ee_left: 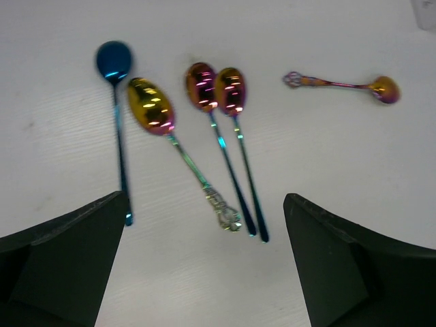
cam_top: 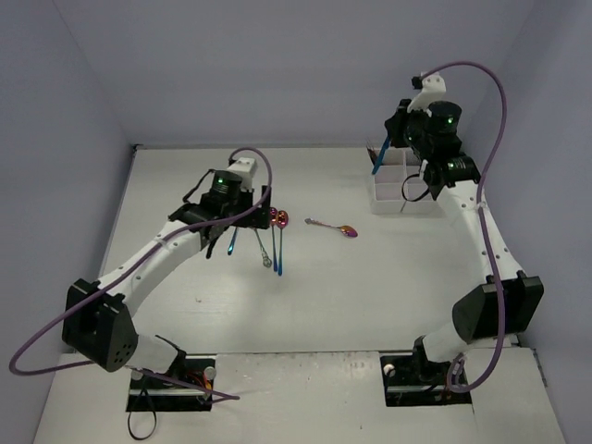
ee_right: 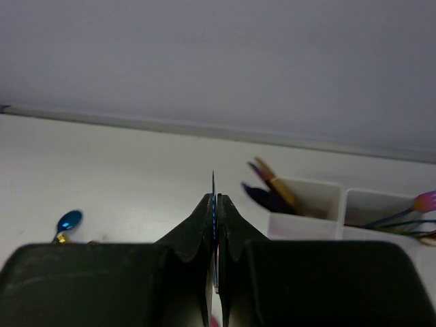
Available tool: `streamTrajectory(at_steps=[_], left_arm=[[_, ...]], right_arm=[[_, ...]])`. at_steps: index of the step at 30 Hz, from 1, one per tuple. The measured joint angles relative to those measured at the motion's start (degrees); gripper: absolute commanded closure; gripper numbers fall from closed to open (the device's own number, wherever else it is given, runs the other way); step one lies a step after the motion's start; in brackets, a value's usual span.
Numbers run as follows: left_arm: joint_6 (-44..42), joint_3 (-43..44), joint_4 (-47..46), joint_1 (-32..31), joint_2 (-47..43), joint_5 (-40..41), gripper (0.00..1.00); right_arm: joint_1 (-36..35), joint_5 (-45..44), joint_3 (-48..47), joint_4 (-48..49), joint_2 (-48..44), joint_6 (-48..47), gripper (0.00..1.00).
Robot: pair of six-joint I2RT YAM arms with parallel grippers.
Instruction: Sort the eating utensils into containers
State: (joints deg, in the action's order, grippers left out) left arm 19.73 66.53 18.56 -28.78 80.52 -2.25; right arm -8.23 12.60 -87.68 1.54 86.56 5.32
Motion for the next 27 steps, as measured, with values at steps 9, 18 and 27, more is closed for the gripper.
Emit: streamTrajectory(at_steps=[9, 18, 27], left_arm=[[-2.4, -10.0, 4.9, 11.5, -9.0, 5.3, 0.03], [-4.0, -13.6, 4.2, 11.7, -10.6, 9.5, 0.03], [-4.4, -13.8, 3.0, 11.7, -10.7, 11.2, 0.03]], right_arm=[[0.0, -10.5, -10.5, 2.1, 12.2, -11.7, 1.00], [1.0, -14.5, -11.3, 7.9, 22.8, -15.9, 1.00], [1.5, -15.8, -4.6, 18.2, 24.4, -15.7, 1.00]])
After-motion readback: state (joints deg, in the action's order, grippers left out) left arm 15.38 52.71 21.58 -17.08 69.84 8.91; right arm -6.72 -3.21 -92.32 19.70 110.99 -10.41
